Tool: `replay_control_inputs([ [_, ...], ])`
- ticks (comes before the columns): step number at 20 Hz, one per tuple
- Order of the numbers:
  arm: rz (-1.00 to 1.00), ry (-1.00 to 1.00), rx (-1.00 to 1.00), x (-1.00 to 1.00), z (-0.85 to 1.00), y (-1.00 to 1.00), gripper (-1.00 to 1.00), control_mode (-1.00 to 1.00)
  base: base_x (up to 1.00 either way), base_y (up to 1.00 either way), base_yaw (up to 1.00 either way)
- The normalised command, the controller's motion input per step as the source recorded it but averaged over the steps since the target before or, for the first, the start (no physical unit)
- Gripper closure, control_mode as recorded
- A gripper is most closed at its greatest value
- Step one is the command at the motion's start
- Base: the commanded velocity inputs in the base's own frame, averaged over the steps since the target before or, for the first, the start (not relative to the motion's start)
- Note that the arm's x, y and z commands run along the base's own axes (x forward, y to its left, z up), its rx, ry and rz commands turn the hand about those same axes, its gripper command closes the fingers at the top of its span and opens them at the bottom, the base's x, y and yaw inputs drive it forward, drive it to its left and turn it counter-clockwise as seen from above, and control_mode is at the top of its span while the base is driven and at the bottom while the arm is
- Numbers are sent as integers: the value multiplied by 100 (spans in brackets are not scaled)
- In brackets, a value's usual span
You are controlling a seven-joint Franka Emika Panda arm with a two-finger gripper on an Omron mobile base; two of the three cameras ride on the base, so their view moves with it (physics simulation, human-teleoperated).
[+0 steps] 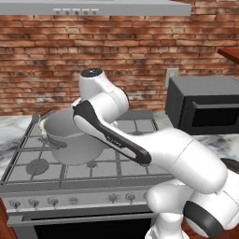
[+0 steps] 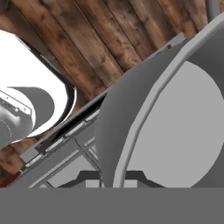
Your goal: Pick the kettle from the cabinet and place it on a stove burner. Then pick the pot from the counter and place it on another stove burner. Finally, turn both burners on.
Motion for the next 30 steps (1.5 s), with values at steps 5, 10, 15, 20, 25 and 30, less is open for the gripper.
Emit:
replay_control_inputs([
  [5,10,0,0,20,-18,33,100,-100,0,0,0],
  [10,10,1,0,30,-18,32,100,-100,0,0,0],
  [15,7,0,0,23,-13,15,100,-100,0,0,0],
  [20,2,0,0,22,-8,2,100,-100,0,0,0],
  [25,0,0,0,20,-9,5,100,-100,0,0,0],
  [30,5,0,0,28,-15,28,100,-100,0,0,0],
])
